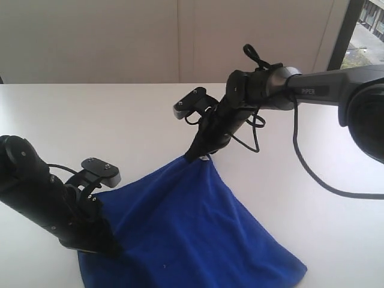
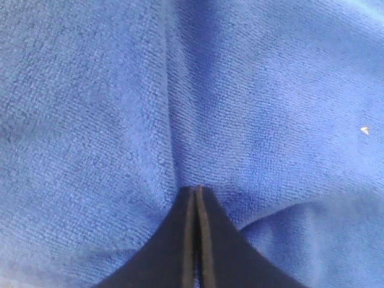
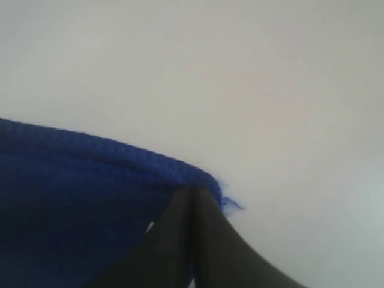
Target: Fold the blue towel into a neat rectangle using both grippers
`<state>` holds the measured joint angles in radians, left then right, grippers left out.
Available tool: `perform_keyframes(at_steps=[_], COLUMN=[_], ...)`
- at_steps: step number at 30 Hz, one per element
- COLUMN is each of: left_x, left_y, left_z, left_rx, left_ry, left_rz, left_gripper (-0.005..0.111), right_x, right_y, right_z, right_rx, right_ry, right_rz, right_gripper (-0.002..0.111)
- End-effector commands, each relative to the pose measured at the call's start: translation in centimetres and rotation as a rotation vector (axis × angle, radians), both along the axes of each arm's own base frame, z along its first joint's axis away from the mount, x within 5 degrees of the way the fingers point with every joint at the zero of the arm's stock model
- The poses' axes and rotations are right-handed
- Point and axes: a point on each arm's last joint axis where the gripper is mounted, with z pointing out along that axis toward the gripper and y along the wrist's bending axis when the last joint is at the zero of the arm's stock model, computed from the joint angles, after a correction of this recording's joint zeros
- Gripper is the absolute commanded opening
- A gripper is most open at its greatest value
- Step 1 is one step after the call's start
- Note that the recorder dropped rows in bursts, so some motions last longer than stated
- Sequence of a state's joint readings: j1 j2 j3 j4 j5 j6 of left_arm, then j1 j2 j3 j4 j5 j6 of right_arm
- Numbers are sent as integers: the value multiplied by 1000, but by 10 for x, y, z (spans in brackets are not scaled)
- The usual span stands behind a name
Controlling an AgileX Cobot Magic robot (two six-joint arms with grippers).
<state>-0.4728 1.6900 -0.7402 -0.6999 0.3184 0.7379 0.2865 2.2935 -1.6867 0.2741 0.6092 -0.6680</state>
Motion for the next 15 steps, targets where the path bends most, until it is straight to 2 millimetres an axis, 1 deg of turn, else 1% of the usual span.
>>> perform_keyframes(at_steps=[1,3,6,10,13,15], left_x=[-1,1,6,14,19,23], left_y=[1,0,-2,-2,0,0], left_z=[-3,4,18,43,47,43], left_rx=[17,1,-23,-54,-51,-38], left_ry=[15,-5,-66,-205,-274,-290], left_rz=[-29,-27,-20,16,49,65], left_gripper=[0,0,0,0,0,0], right_x=[-1,0,2,-1,-12,-23], right_y=[-4,-4,-4,-4,-5,-5], right_z=[-13,-6,11,48,70,80], right_rx=[18,22,28,46,51,47], right_ry=[42,23,-28,-94,-57,15], right_rz=[27,27,36,40,68,100], right_gripper=[0,0,0,0,0,0])
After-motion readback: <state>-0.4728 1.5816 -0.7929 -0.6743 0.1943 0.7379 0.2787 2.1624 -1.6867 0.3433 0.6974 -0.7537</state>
